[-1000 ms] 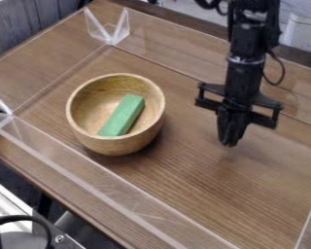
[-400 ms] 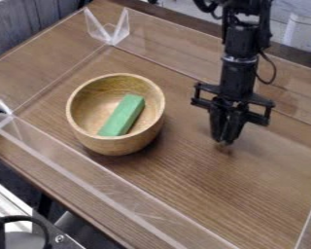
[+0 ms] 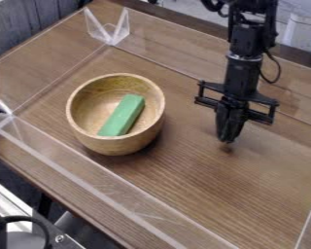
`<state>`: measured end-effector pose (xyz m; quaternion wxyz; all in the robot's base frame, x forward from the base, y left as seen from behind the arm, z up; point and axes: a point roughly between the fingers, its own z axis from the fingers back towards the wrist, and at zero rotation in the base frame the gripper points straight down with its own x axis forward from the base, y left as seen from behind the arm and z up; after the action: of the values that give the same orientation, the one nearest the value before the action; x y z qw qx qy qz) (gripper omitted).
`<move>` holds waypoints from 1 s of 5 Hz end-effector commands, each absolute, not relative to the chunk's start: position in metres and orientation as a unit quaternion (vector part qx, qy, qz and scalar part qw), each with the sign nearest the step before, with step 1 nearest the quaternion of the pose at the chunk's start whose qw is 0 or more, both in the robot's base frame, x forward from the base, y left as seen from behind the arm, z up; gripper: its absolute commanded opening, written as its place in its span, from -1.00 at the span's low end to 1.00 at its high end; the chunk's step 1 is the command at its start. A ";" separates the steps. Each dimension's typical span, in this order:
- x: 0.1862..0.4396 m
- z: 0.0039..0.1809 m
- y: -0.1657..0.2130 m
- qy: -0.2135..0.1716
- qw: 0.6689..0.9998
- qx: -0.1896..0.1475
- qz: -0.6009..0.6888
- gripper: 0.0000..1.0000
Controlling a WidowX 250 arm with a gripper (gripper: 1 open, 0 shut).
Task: Remove the green block from inside the brown bowl and put it on the table
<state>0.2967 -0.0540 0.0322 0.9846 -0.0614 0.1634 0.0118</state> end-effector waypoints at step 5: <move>0.319 0.063 -0.051 0.122 0.989 -0.062 0.053 1.00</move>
<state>0.3085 -0.0518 0.0491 0.9858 -0.0586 0.1484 0.0534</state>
